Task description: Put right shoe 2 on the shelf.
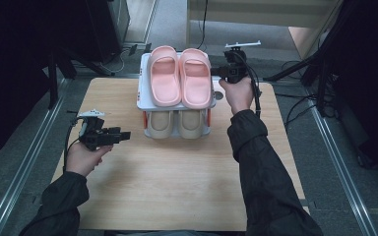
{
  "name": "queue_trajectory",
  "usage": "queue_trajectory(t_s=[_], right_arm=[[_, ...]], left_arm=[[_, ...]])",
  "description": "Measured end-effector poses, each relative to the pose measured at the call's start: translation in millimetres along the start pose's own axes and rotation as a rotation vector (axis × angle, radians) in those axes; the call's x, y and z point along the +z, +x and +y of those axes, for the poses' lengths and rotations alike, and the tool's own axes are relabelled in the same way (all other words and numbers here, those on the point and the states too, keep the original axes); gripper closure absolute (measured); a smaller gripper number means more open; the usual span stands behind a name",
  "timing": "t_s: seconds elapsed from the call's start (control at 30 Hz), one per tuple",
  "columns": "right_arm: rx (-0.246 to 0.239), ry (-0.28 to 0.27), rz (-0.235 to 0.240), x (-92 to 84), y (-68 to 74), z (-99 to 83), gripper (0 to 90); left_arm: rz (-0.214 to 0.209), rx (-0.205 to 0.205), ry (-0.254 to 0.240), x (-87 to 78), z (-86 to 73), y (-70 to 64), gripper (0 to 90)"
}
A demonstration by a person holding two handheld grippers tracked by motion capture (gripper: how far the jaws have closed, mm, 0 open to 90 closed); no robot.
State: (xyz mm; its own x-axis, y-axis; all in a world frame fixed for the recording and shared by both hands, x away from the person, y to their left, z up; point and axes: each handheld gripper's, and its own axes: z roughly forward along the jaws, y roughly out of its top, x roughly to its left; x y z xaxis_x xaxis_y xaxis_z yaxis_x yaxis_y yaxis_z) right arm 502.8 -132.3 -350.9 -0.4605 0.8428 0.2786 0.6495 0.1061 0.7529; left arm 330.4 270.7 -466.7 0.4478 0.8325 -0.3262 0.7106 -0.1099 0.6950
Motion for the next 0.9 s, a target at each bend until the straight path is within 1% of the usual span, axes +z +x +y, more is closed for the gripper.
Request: queue_trajectory(t_s=[0.03, 0.1, 0.2, 0.33, 0.4, 0.43, 0.5, 0.53, 0.63, 0.8, 0.9], right_arm=[[-0.002, -0.001, 0.000, 0.0, 0.3, 0.0, 90.0], [-0.007, 0.001, 0.014, 0.7, 0.7, -0.1, 90.0], [-0.024, -0.001, 0.009, 2.0, 4.0, -0.5, 89.7], [-0.020, -0.002, 0.013, 3.4, 5.9, -0.7, 89.6], [-0.034, -0.001, 0.018, 4.0, 7.1, -0.6, 88.5], [-0.039, -0.002, 0.011, 3.9, 7.8, -0.6, 88.1], [-0.042, -0.008, 0.012, 3.1, 7.2, -0.9, 87.2], [-0.036, -0.009, 0.016, 2.1, 6.7, -1.3, 87.2], [-0.043, -0.015, 0.017, -0.8, 5.5, -3.3, 87.3], [-0.063, -0.021, 0.022, -8.6, 3.0, -8.9, 87.3], [-0.089, -0.024, 0.025, -15.6, 2.6, -13.2, 87.3]], left_arm=[[0.001, -0.001, -0.002, 0.2, -0.1, -0.1, 42.8], [-0.001, -0.001, -0.003, 0.2, 0.0, 0.0, 42.8], [-0.002, -0.001, -0.001, 0.3, 0.0, 0.2, 42.8], [-0.003, 0.001, 0.000, 0.4, 0.3, 0.1, 42.8], [-0.005, 0.001, 0.002, 0.6, 0.6, 0.2, 42.8], [-0.005, 0.002, 0.001, 0.6, 0.9, 0.3, 42.8], [-0.008, -0.001, -0.002, 0.9, 1.4, 0.4, 42.8], [-0.007, 0.001, -0.001, 1.1, 1.5, 0.4, 42.8], [-0.008, -0.002, -0.003, 2.5, 1.8, 0.3, 42.8], [-0.011, -0.002, 0.006, 4.3, 2.1, 0.5, 42.7], [-0.013, 0.000, 0.007, 3.9, 2.4, 0.1, 42.7]])
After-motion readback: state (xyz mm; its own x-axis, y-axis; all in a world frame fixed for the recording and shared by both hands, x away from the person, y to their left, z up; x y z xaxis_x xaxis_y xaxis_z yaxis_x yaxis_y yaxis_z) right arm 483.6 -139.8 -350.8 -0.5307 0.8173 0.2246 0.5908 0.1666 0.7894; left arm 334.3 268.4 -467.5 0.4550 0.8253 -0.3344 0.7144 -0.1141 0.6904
